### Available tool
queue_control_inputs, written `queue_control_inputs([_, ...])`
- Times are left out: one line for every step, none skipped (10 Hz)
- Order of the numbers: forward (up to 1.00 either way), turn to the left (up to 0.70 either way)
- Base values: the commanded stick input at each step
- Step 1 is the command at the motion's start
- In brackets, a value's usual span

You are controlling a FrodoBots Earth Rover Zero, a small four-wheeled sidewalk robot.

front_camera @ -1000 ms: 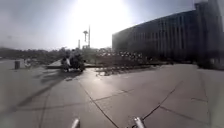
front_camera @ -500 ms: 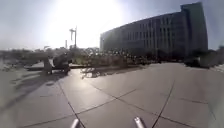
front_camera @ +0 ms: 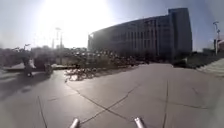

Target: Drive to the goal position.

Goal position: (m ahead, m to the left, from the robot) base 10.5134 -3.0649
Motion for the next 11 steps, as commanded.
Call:
queue_control_inputs([0.7,-0.01])
queue_control_inputs([0.7,0.0])
queue_control_inputs([0.7,0.0])
queue_control_inputs([0.7,0.0])
queue_control_inputs([0.7,0.0])
queue_control_inputs([0.7,0.0])
queue_control_inputs([0.7,0.0])
queue_control_inputs([0.7,0.0])
queue_control_inputs([0.7,0.0])
queue_control_inputs([0.7,0.0])
queue_control_inputs([0.7,-0.04])
